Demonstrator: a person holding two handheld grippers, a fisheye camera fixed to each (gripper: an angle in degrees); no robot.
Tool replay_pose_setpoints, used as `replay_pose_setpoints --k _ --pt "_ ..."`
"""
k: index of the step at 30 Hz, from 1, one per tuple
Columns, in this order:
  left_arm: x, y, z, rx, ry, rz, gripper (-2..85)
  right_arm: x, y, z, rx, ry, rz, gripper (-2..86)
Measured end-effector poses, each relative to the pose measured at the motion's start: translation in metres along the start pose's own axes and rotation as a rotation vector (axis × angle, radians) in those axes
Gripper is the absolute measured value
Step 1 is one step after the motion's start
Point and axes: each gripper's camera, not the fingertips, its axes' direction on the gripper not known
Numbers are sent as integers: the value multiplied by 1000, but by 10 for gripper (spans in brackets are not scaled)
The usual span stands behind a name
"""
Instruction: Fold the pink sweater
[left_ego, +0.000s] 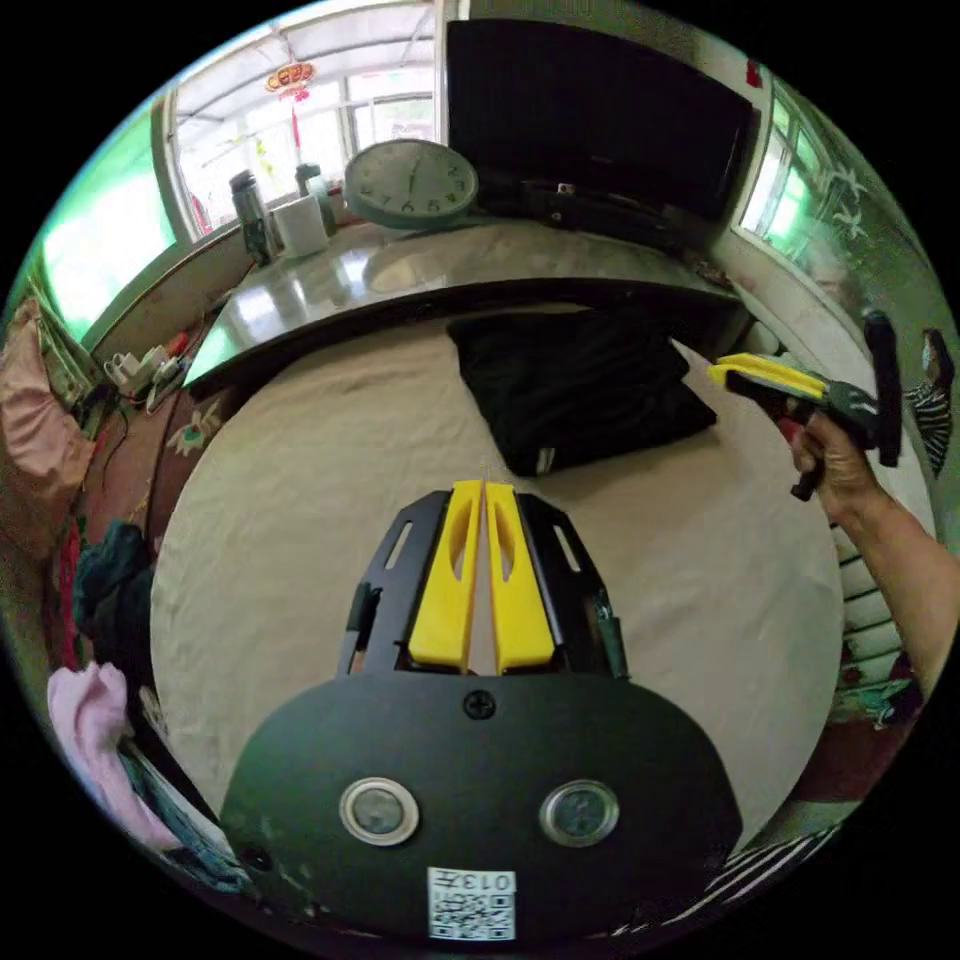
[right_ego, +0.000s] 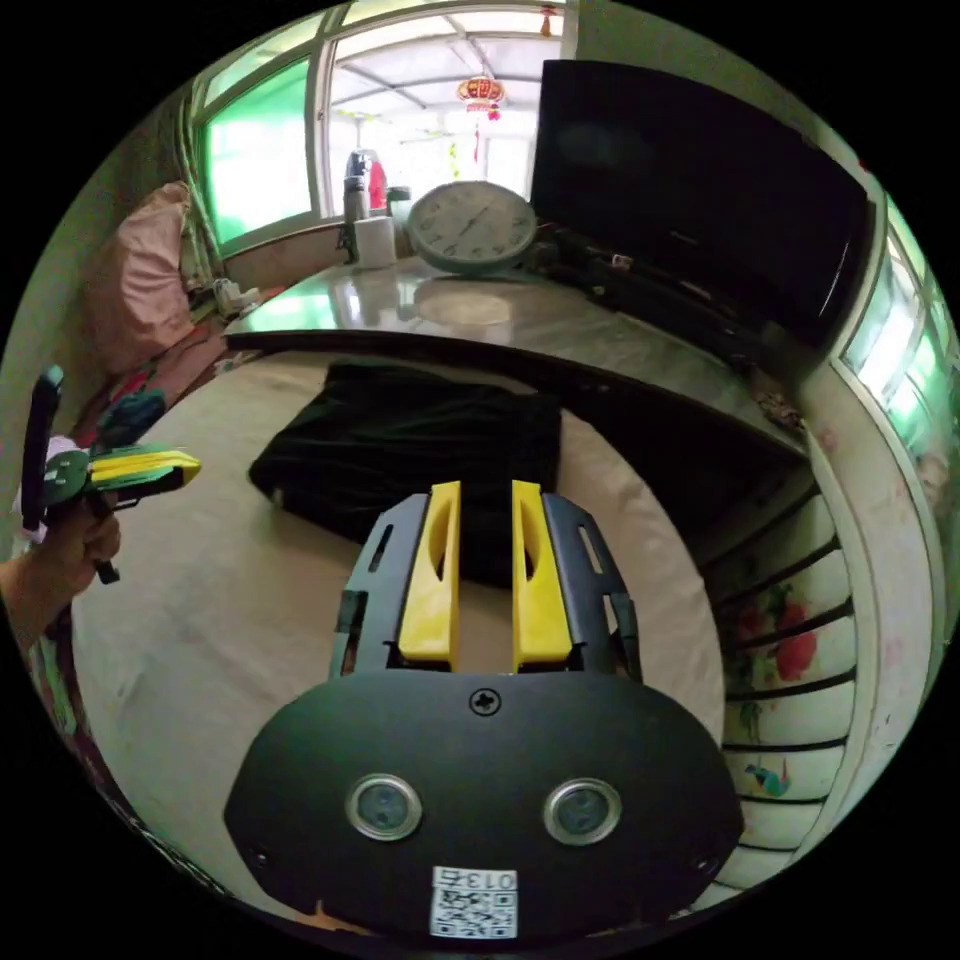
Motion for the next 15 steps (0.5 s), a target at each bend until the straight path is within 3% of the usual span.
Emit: replay_pose_setpoints --k 3,8,15 --pt "-32 76 -79 86 -47 -2 24 -67 14 -15 -27 -113 -95 80" --pt "-113 216 -219 120 -449 -37 64 -209 27 -38 -46 -340 -304 87" --pt "-246 333 -342 102 -736 -377 123 -449 14 -93 5 -678 -630 98"
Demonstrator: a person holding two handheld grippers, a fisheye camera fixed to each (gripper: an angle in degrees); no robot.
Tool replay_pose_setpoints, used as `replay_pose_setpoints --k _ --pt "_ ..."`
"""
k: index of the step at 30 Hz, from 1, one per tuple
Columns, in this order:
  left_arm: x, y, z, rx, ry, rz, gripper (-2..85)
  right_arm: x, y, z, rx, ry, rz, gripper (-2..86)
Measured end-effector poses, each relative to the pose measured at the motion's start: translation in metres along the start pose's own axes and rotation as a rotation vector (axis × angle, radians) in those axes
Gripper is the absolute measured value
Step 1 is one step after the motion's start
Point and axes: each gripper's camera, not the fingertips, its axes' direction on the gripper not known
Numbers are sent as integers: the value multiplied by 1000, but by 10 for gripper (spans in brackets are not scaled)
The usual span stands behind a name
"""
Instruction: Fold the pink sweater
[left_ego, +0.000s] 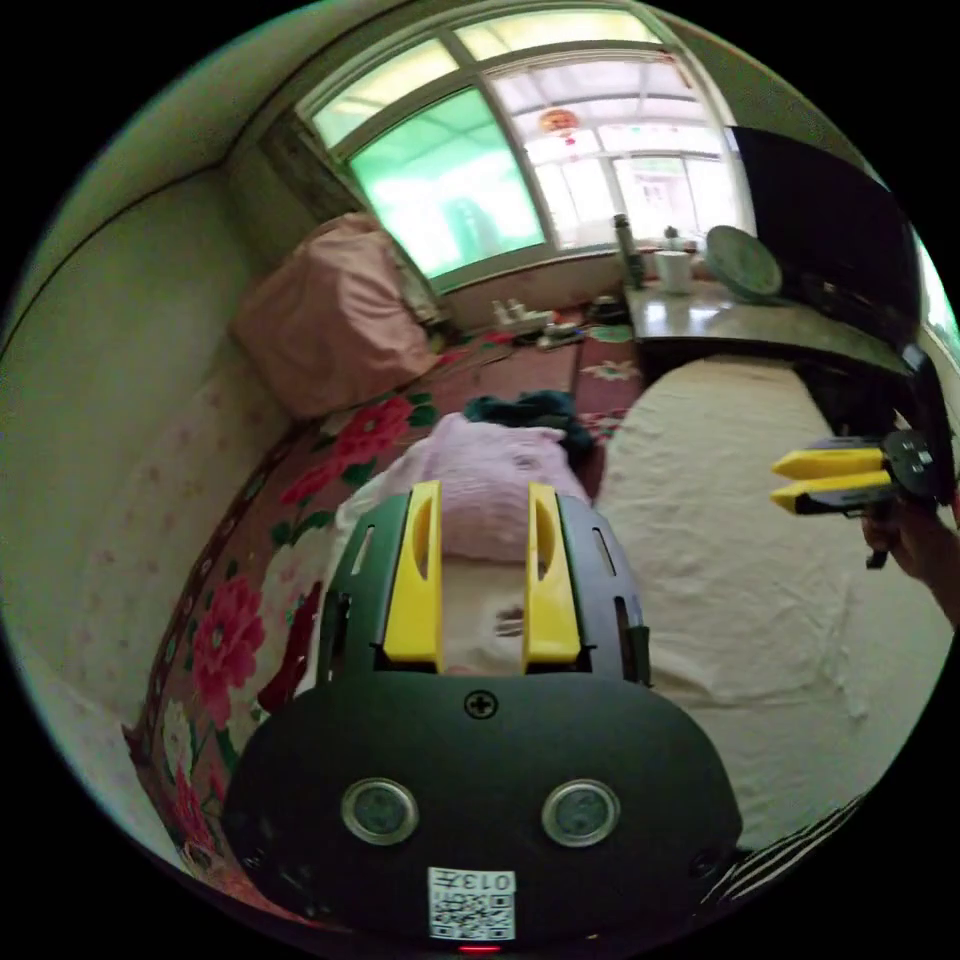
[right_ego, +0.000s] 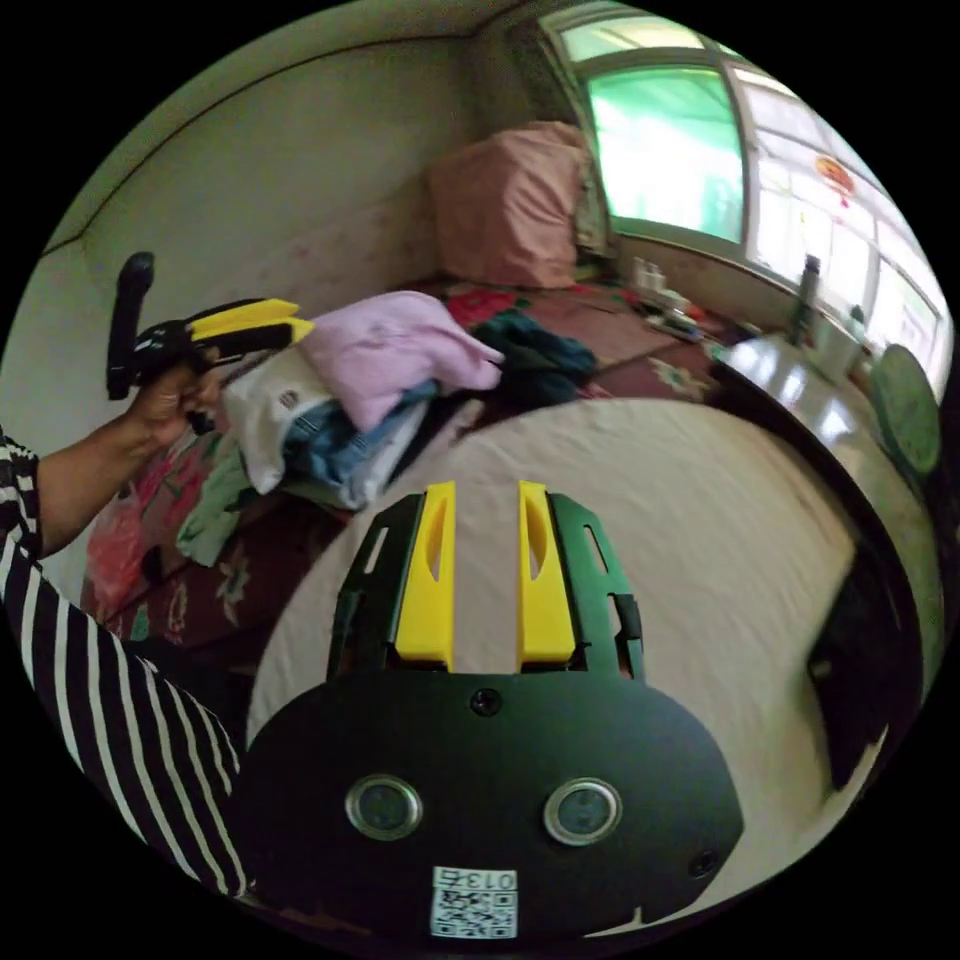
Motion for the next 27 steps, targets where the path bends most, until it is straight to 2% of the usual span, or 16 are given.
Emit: replay_pose_setpoints --k 1,5,9,14,16,21,27 --pt "-29 3 7 -12 -37 -43 129 -21 -23 14 7 -36 -21 102" --pt "-99 11 55 -168 123 -137 138 -70 -84 56 -25 -104 -45 118" --pt "-134 20 63 -145 286 -169 98 -106 -119 97 -144 -129 -63 114" --pt "-163 23 40 -80 329 -90 34 -123 -129 84 -174 -136 -50 42" --pt "-177 14 18 14 380 -103 27 -141 -134 58 -132 -13 -117 31" --pt "-195 -31 -34 184 486 -73 19 -148 -151 -32 40 119 -117 24" --pt "-162 -84 -106 428 601 75 18 -152 -136 -159 202 394 -169 24"
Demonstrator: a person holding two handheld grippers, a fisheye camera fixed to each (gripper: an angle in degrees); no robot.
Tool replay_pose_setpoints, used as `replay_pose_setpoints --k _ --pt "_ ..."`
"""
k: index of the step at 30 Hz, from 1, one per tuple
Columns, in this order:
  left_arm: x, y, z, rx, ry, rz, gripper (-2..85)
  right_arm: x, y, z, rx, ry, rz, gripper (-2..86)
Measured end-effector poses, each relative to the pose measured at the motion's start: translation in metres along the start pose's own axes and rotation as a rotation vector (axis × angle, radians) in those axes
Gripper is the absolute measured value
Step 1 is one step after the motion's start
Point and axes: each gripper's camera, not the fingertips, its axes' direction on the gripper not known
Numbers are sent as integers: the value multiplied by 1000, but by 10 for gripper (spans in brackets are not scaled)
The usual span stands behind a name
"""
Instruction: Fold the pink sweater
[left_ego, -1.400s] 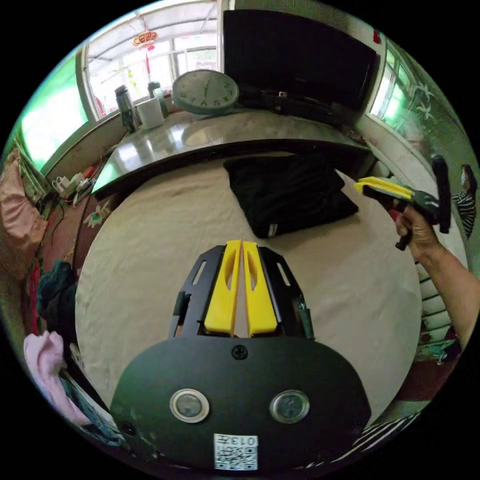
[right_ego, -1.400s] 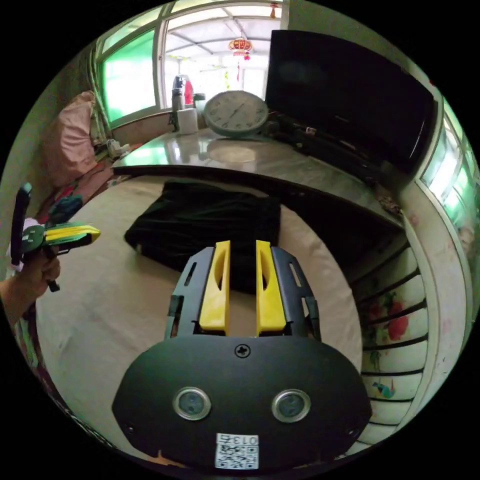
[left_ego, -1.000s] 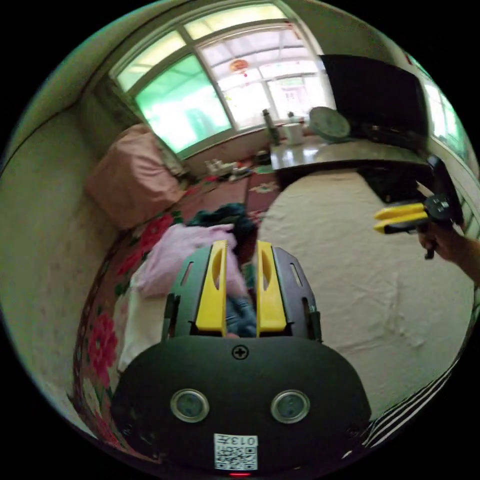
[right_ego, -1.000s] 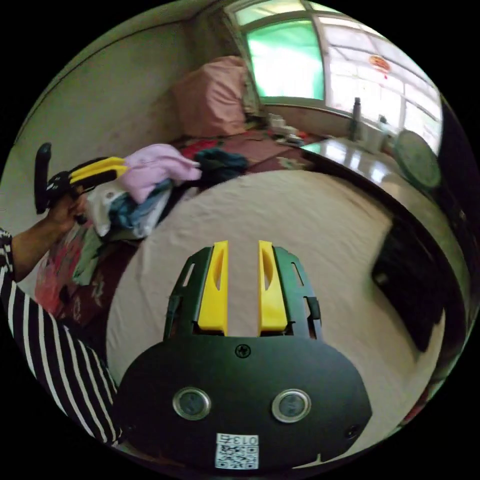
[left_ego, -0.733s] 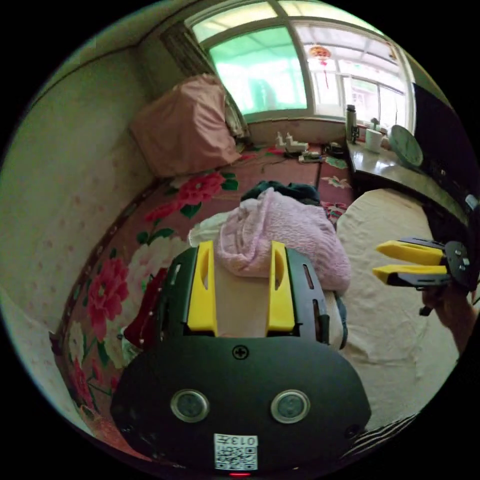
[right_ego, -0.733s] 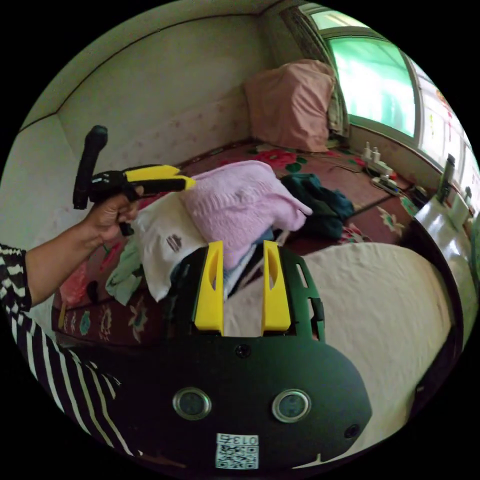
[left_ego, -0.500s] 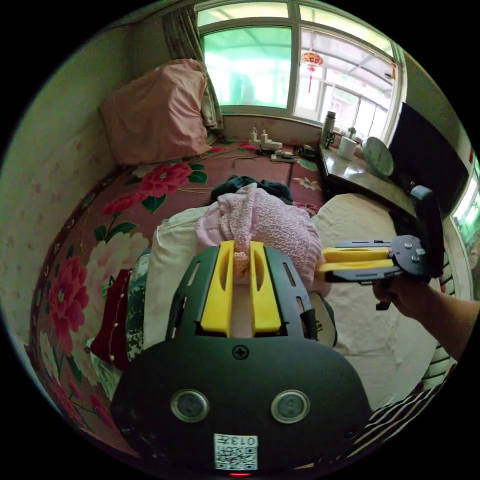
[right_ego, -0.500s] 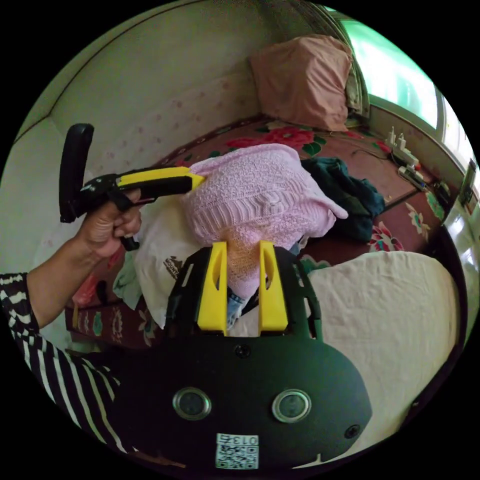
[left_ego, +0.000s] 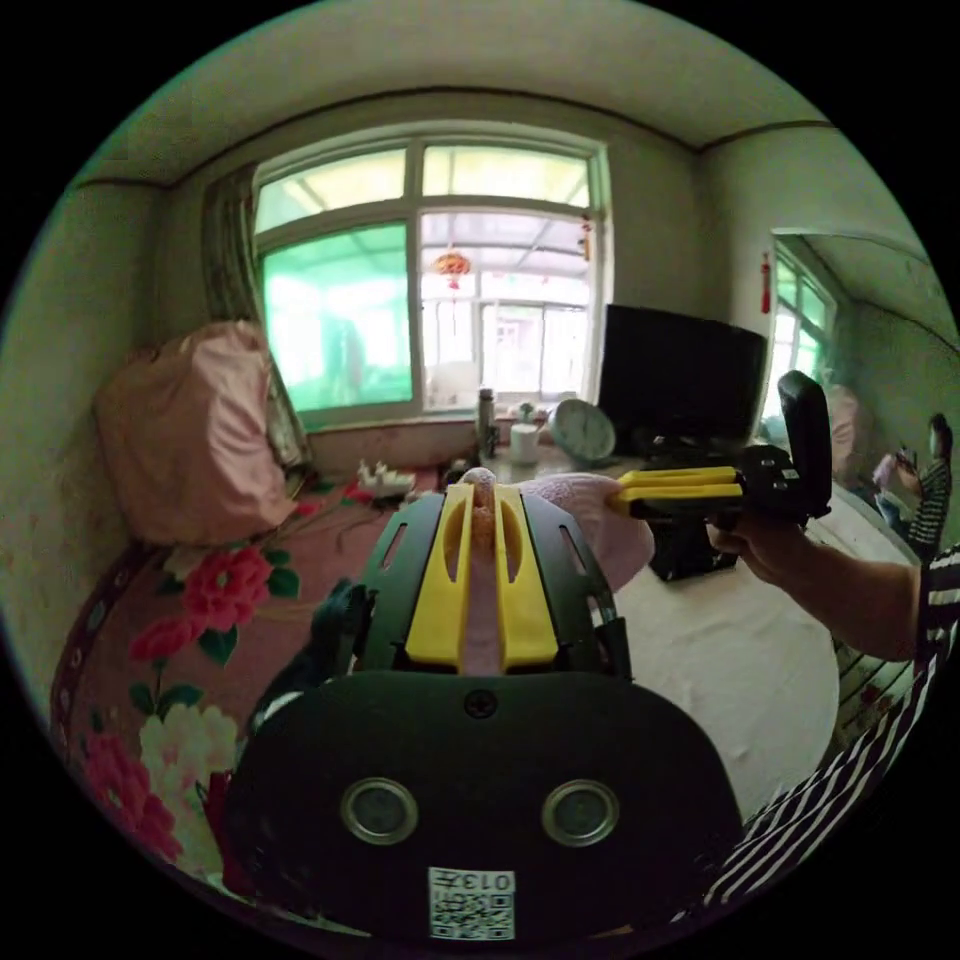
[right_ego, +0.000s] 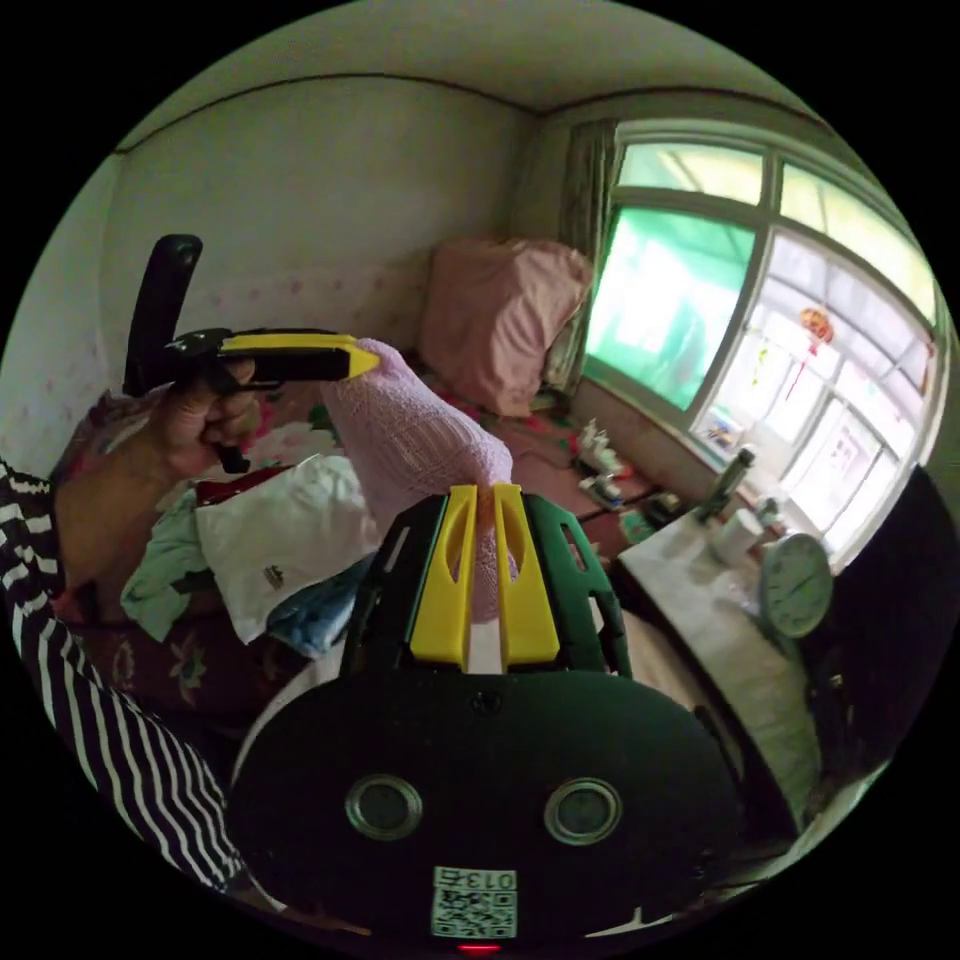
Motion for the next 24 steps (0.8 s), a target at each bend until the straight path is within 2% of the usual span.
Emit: replay_pose_setpoints --k 7,10,12,15,18,20,22,24 --pt "99 -48 21 147 296 127 21 31 54 -135 44 366 8 24" --pt "156 -30 31 155 324 262 22 21 106 -175 14 407 16 25" --pt "188 -6 47 85 331 342 23 9 144 -182 -46 370 68 25" --pt "230 57 93 -172 415 402 26 -20 216 -160 -219 301 201 24" --pt "246 139 154 -507 475 326 33 -53 291 -110 -404 157 391 21" --pt "249 201 199 -843 487 257 41 -74 331 -79 -517 52 484 17" --pt "240 220 208 -922 460 213 51 -95 367 -60 -605 -103 573 19" --pt "223 215 204 -878 423 162 61 -91 382 -71 -564 -157 650 35"
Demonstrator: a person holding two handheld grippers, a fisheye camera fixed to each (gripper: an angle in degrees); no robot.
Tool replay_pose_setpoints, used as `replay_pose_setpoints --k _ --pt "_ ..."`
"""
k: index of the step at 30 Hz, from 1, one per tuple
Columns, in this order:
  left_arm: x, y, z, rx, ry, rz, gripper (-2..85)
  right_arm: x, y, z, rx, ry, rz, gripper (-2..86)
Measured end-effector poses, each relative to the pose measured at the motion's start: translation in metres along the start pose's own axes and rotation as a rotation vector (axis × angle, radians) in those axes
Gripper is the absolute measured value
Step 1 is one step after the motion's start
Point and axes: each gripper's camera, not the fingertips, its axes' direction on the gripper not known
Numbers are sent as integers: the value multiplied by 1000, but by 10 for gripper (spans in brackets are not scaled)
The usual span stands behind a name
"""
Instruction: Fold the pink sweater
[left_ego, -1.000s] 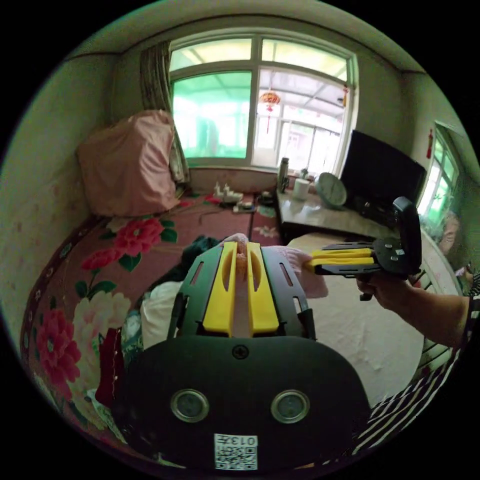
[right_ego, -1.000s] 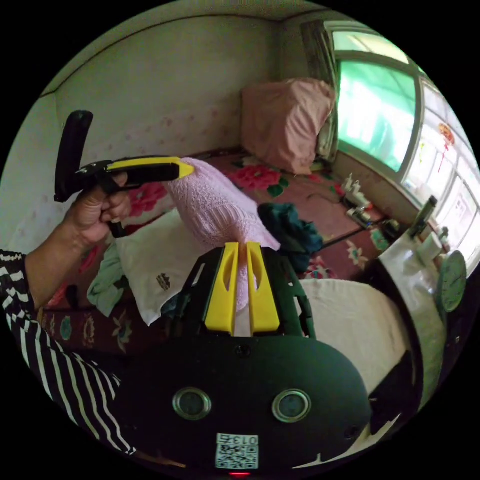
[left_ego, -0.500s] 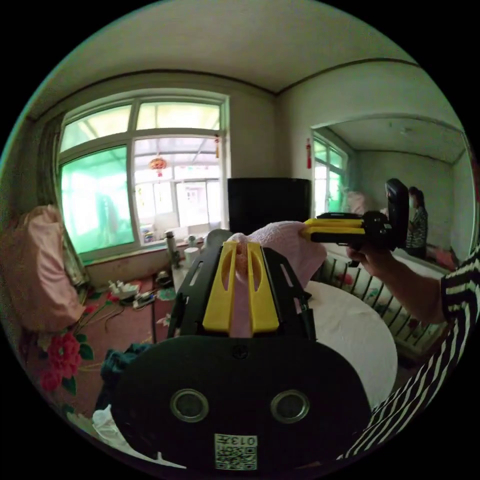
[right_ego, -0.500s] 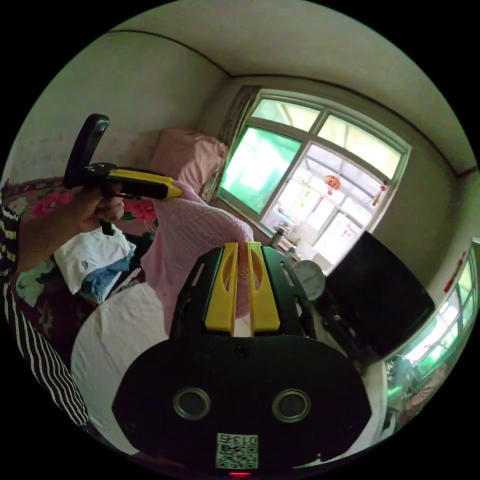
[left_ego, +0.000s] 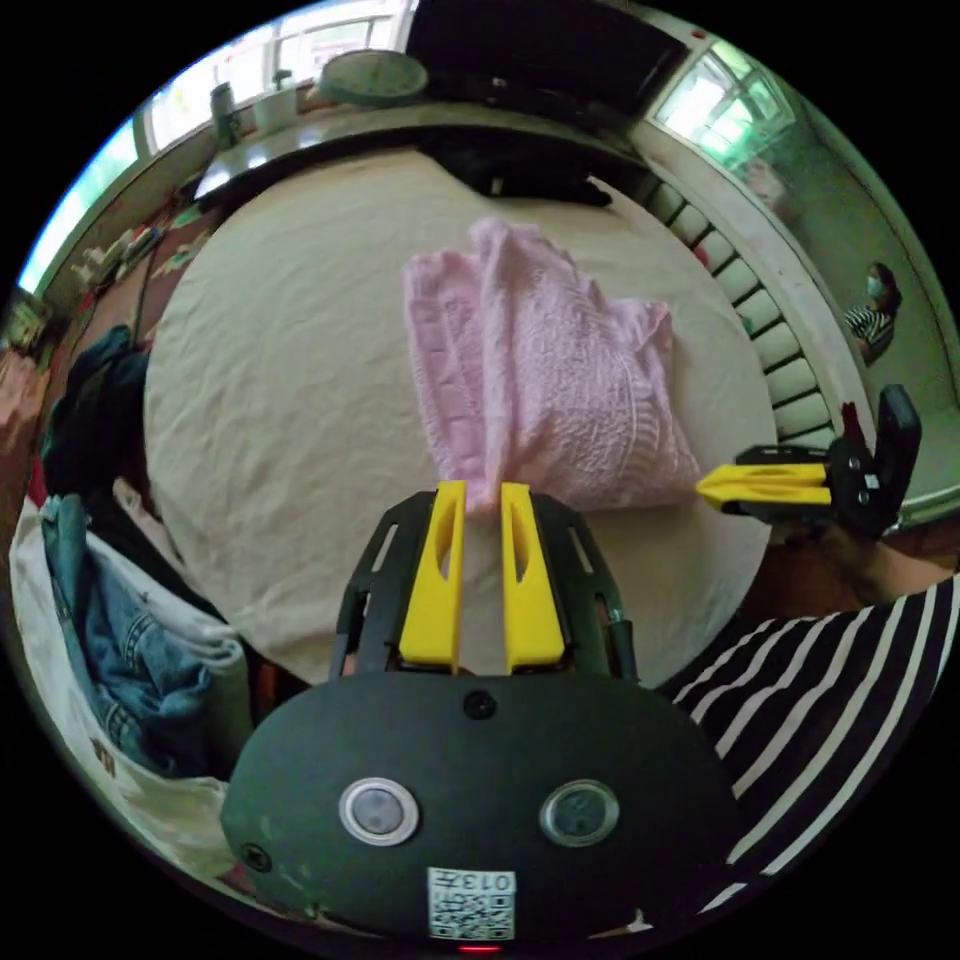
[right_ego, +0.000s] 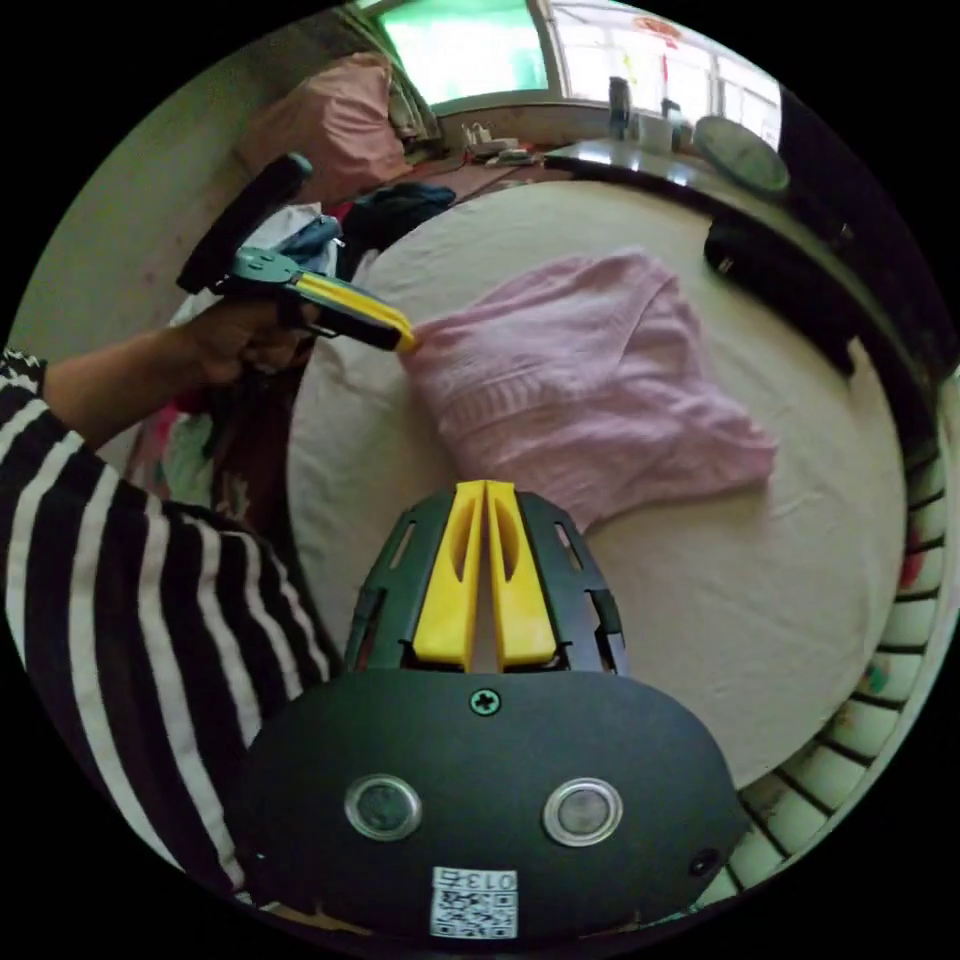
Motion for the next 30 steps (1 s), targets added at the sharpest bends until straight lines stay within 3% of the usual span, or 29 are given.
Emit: replay_pose_setpoints --k 6,12,15,18,21,23,25,30 --pt "4 -47 -22 157 -29 13 92 99 0 -38 172 229 242 85" --pt "45 -123 30 135 -101 38 116 171 -31 2 37 326 243 92" --pt "43 -156 58 59 -110 -10 127 192 -38 24 -28 241 254 85" --pt "34 -172 90 -66 -83 -3 80 192 -44 30 -60 234 208 39" --pt "25 -171 67 35 -6 -18 35 183 -44 1 64 186 174 25" --pt "22 -156 32 156 58 65 26 173 -39 -29 184 64 108 21" --pt "13 -134 6 219 2 94 24 150 -31 -60 293 -137 -21 18" --pt "-63 -50 -8 192 -59 -162 34 60 -37 -48 266 -325 -291 19"
